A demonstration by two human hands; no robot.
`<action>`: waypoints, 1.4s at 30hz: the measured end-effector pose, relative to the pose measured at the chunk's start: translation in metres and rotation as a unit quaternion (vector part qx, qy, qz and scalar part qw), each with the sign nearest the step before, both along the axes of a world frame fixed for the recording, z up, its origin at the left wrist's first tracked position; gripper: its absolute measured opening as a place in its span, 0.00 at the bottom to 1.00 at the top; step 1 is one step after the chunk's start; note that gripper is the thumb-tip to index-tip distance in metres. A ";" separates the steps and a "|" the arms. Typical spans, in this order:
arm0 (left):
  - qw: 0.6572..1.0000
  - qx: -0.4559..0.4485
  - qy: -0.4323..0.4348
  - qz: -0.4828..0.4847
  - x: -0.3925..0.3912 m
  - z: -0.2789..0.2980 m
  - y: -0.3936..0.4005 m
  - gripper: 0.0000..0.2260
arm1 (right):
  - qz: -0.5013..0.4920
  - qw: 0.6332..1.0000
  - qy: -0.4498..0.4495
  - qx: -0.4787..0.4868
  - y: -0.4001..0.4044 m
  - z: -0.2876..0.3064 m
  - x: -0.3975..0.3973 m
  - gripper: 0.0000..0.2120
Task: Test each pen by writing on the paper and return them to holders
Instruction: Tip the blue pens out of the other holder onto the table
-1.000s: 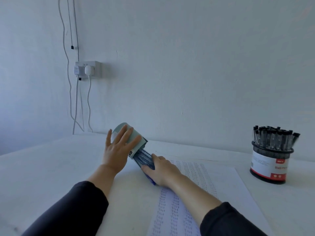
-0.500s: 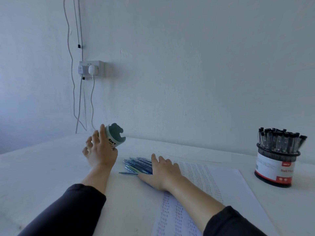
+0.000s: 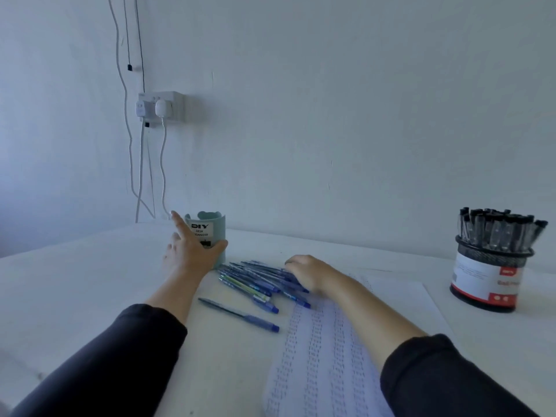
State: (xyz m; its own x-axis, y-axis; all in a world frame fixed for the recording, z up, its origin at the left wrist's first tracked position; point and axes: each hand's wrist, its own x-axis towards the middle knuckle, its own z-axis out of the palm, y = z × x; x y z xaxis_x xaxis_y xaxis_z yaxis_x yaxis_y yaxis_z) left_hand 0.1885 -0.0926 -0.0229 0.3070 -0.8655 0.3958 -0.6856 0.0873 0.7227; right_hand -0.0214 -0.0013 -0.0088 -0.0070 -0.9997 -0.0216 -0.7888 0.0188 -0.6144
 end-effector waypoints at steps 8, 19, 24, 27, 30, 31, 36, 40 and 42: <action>0.951 0.075 -0.278 -0.112 -0.070 0.007 0.056 0.25 | 0.023 0.999 0.018 -0.017 0.011 0.002 -0.007 0.20; 0.856 0.185 -0.397 -0.273 -0.074 -0.014 0.041 0.22 | -0.020 0.993 0.096 0.072 0.075 0.021 -0.074 0.17; 0.896 0.225 -0.313 -0.219 -0.062 -0.005 0.035 0.21 | -0.088 0.991 0.074 0.063 0.092 -0.005 -0.101 0.24; 0.897 0.221 -0.332 -0.189 -0.061 -0.004 0.024 0.25 | -0.118 0.980 0.152 0.054 0.092 -0.011 -0.102 0.26; 0.914 0.185 -0.311 -0.182 -0.078 0.000 0.027 0.21 | -0.123 0.973 0.195 0.018 0.093 -0.012 -0.097 0.23; 0.915 0.173 -0.312 -0.189 -0.086 0.004 0.035 0.17 | -0.127 0.972 0.198 0.011 0.093 -0.014 -0.097 0.23; 0.913 0.220 -0.218 -0.264 -0.119 0.007 0.041 0.15 | -0.137 0.968 0.212 -0.010 0.094 -0.018 -0.097 0.23; 0.857 0.213 -0.384 -0.271 -0.125 -0.002 0.046 0.28 | -0.139 0.967 0.212 -0.016 0.094 -0.019 -0.099 0.23; 0.852 0.170 -0.412 -0.275 -0.121 -0.007 0.044 0.27 | -0.145 0.964 0.221 -0.016 0.093 -0.019 -0.099 0.23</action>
State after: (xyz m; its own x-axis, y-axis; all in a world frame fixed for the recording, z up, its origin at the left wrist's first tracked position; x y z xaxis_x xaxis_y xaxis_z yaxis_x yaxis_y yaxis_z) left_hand 0.0671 -0.0487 -0.0301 -0.4423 -0.8966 -0.0214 -0.8956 0.4402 0.0645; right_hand -0.1203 0.0920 -0.0281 -0.2882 -0.9544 0.0782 -0.9381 0.2650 -0.2232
